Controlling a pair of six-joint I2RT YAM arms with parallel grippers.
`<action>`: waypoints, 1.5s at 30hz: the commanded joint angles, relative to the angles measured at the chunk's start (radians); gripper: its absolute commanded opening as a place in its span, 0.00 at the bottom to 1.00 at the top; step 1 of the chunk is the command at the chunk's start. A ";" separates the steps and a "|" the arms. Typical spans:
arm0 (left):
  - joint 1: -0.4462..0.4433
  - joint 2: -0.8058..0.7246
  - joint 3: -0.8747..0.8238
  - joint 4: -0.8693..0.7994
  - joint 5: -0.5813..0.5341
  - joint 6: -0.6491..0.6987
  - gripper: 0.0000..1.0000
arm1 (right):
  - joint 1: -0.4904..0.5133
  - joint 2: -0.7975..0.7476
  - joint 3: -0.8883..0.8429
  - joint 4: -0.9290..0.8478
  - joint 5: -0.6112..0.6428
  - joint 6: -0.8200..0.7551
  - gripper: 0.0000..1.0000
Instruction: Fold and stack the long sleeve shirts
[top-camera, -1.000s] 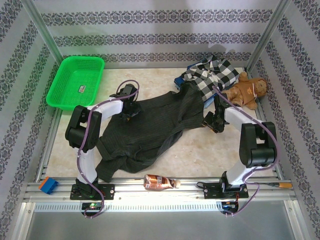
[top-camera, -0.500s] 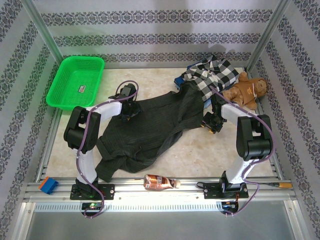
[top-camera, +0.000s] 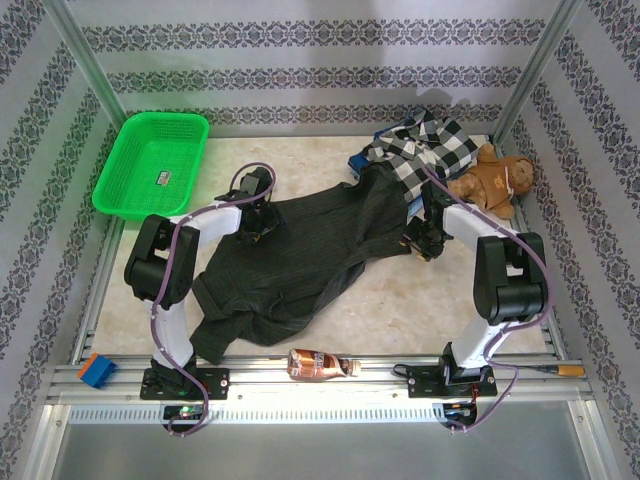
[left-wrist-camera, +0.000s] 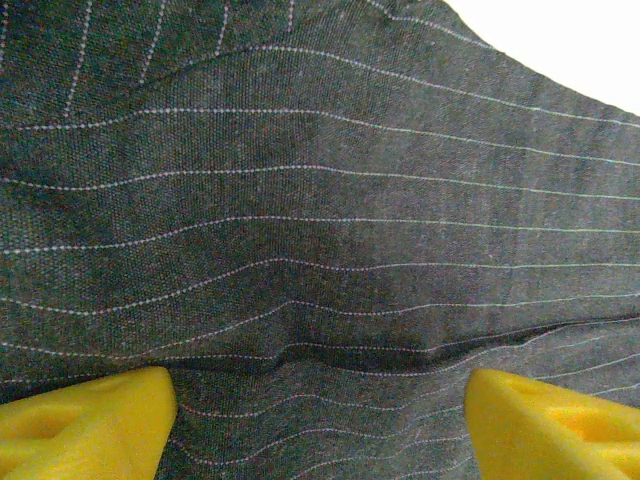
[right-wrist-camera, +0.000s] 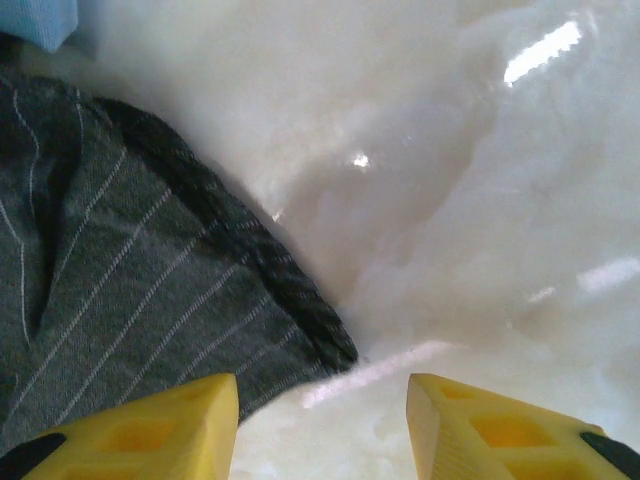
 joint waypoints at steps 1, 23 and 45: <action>0.012 0.017 -0.052 -0.033 0.019 -0.007 0.78 | 0.021 0.070 0.034 -0.005 0.002 0.014 0.49; 0.137 0.135 0.130 -0.083 0.007 0.121 0.78 | -0.006 -0.147 -0.171 -0.168 0.097 -0.088 0.00; 0.144 -0.200 0.269 -0.203 0.182 0.234 0.98 | 0.075 -0.583 -0.132 -0.236 0.004 -0.152 0.64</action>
